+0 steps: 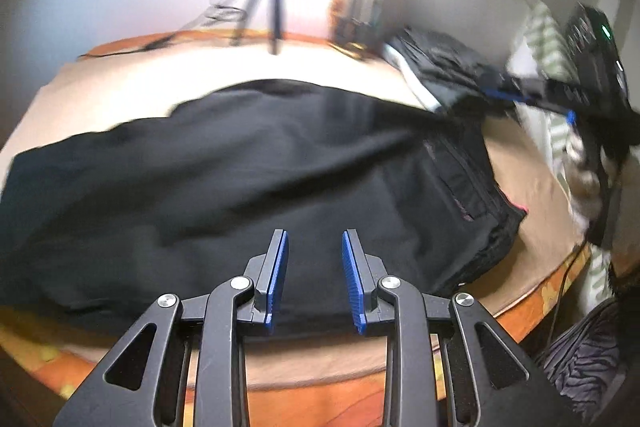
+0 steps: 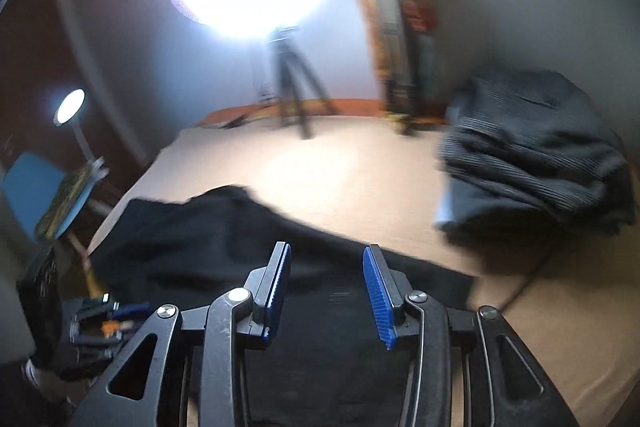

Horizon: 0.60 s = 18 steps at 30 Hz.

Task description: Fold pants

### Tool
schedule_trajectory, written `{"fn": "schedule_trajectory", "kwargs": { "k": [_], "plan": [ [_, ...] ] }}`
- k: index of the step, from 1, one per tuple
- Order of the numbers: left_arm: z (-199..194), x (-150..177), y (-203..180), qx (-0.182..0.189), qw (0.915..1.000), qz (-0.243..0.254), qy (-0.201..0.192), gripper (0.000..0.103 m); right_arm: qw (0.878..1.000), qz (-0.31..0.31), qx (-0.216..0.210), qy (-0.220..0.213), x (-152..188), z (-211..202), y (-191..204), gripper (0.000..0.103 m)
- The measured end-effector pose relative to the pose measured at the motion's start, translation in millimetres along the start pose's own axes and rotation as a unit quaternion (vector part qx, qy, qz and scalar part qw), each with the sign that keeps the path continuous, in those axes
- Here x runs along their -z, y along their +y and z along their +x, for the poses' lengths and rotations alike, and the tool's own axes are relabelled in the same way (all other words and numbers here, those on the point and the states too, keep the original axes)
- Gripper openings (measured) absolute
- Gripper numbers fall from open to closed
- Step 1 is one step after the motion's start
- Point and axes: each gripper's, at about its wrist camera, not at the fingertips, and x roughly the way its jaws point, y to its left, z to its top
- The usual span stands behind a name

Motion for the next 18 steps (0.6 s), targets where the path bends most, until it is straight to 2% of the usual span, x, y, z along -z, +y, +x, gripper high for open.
{"fn": "schedule_trajectory", "kwargs": {
  "k": [4, 7, 10, 13, 15, 18],
  "plan": [
    [-28, 8, 55, -0.039, 0.9977, -0.052, -0.018, 0.026, 0.998, -0.052, -0.046, -0.003, 0, 9, 53, 0.041],
    [-48, 20, 104, -0.069, 0.9923, -0.1, -0.023, 0.026, 0.993, -0.086, -0.083, 0.005, -1, 22, 93, 0.041],
    [-72, 30, 155, -0.107, 0.9817, -0.152, -0.043, 0.026, 0.987, -0.127, -0.101, 0.017, 0, 38, 133, 0.042],
    [-87, 39, 192, -0.13, 0.9703, -0.196, -0.056, 0.026, 0.98, -0.152, -0.123, 0.021, -3, 56, 163, 0.052],
    [-92, 46, 216, -0.139, 0.9628, -0.225, -0.053, 0.026, 0.977, -0.167, -0.133, 0.029, -9, 72, 185, 0.052],
    [-94, 55, 240, -0.163, 0.9577, -0.235, -0.036, 0.026, 0.969, -0.195, -0.147, 0.044, -25, 99, 213, 0.052]
  ]
}}
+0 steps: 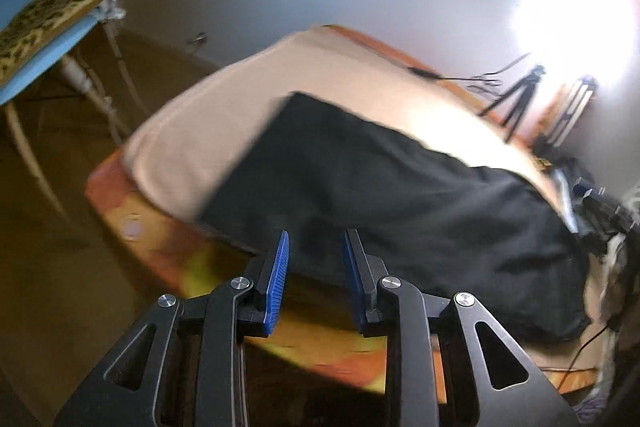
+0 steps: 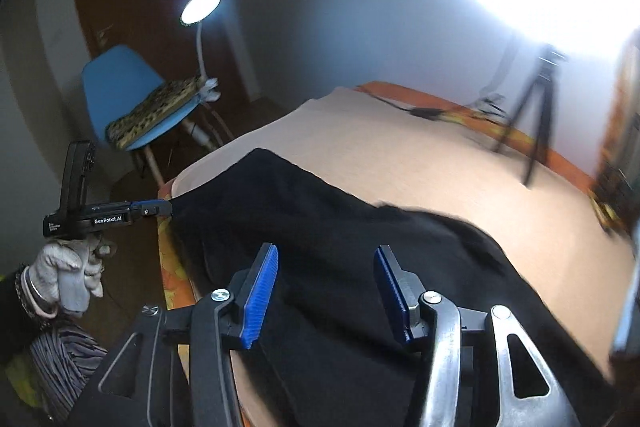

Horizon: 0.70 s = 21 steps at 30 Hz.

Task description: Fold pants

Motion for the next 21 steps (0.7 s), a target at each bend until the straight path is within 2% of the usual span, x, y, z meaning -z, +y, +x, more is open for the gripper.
{"fn": "schedule_trajectory", "kwargs": {
  "k": [4, 5, 7, 15, 21],
  "plan": [
    [3, -4, 28, -0.009, 0.9996, -0.028, -0.002, 0.027, 0.999, -0.019, -0.032, 0.026, -36, 48, 11, 0.055],
    [4, -4, 32, -0.009, 0.9994, -0.034, -0.001, 0.036, 0.998, -0.023, -0.04, 0.032, -46, 61, 15, 0.055],
    [8, -1, 41, -0.007, 0.9989, -0.047, 0.002, 0.047, 0.997, -0.029, -0.05, 0.045, -64, 90, 19, 0.055],
    [22, -3, 74, 0.017, 0.9938, -0.109, 0.014, 0.047, 0.99, -0.071, -0.075, 0.1, -110, 204, 66, 0.055],
    [31, -9, 69, 0.021, 0.9953, -0.092, 0.018, 0.047, 0.986, -0.081, -0.073, 0.128, -121, 267, 82, 0.055]
  ]
}}
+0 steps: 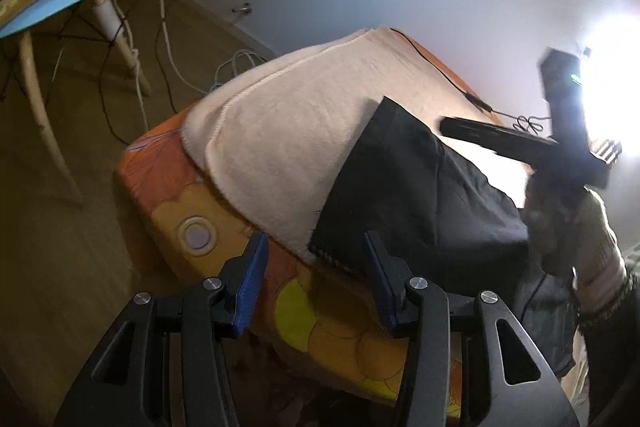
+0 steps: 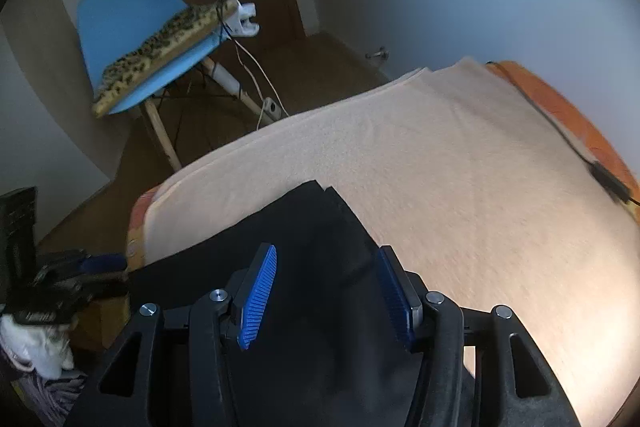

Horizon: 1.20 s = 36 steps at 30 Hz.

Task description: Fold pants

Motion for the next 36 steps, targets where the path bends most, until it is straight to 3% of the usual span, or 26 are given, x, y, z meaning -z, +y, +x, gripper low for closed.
{"fn": "schedule_trajectory", "kwargs": {
  "k": [6, 8, 11, 15, 18, 21, 24, 28, 31, 36],
  "plan": [
    [6, -1, -12, -0.008, 0.9993, 0.036, -0.005, 0.047, 1.0, -0.007, 0.006, 0.024, -6, 35, -3, 0.053],
    [7, -1, -13, -0.001, 0.9991, 0.041, -0.005, 0.046, 0.999, -0.016, 0.0, 0.032, -5, 39, -1, 0.032],
    [5, -4, -13, 0.015, 0.9989, 0.045, -0.007, 0.04, 0.998, -0.036, 0.024, 0.035, -5, 42, 4, 0.016],
    [0, -11, -12, 0.024, 0.999, 0.034, -0.012, 0.037, 0.996, -0.025, 0.075, 0.035, -6, 42, -3, 0.004],
    [2, -15, -6, 0.03, 0.9993, 0.021, -0.006, 0.037, 0.997, -0.022, 0.064, 0.028, -5, 33, -5, 0.006],
    [3, -20, 6, 0.022, 0.9997, -0.002, -0.006, 0.037, 0.998, -0.029, 0.062, 0.014, 0, 17, 10, 0.029],
    [-2, -25, 13, 0.012, 0.9998, -0.007, -0.014, 0.037, 0.998, -0.055, 0.015, -0.011, 18, -12, 42, 0.034],
    [-4, -28, 24, 0.012, 0.9995, -0.027, -0.013, 0.037, 0.993, -0.105, -0.043, -0.012, 51, -32, 92, 0.042],
    [-3, -27, 26, 0.012, 0.9994, -0.031, -0.01, 0.037, 0.987, -0.14, -0.073, 0.002, 73, -31, 126, 0.054],
    [-7, -30, 23, 0.013, 0.9993, -0.029, -0.018, 0.037, 0.975, -0.218, -0.033, 0.035, 99, -9, 167, 0.051]
  ]
}}
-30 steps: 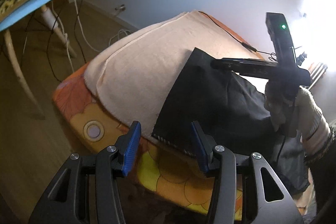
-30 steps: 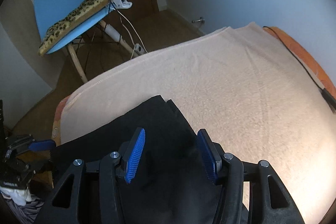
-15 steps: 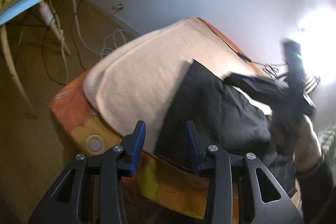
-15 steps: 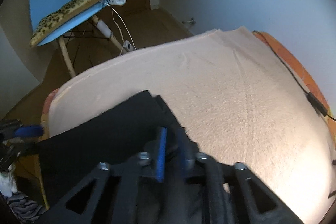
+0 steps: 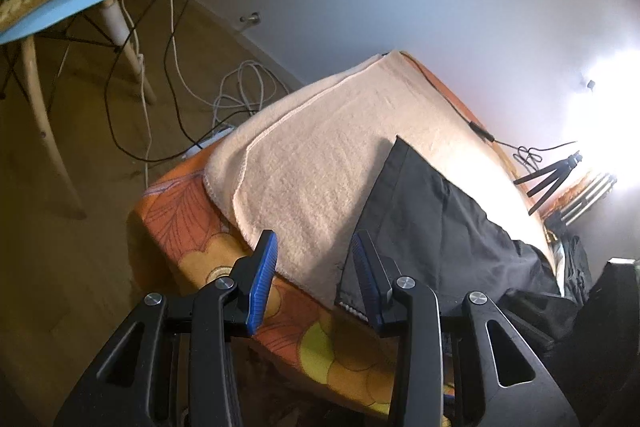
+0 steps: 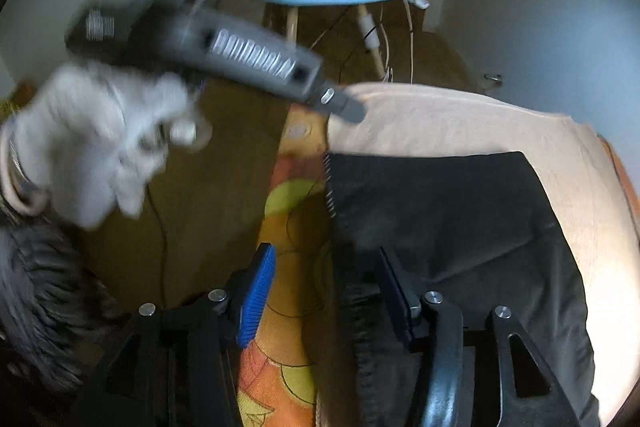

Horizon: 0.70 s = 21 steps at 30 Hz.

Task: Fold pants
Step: 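Grasp the trouser edge with the right tool while the left tool holds its edge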

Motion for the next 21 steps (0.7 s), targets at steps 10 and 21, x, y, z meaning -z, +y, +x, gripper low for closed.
{"fn": "schedule_trajectory", "kwargs": {
  "k": [10, 21],
  "plan": [
    [-1, 2, 2, 0.009, 0.9999, -0.004, 0.005, 0.037, 0.998, 0.045, 0.045, 0.007, 4, -3, -29, 0.0],
    [21, 14, -8, 0.05, 0.9968, -0.003, 0.063, 0.037, 0.996, 0.082, 0.041, -0.001, 12, -6, -41, 0.0]
  ]
}}
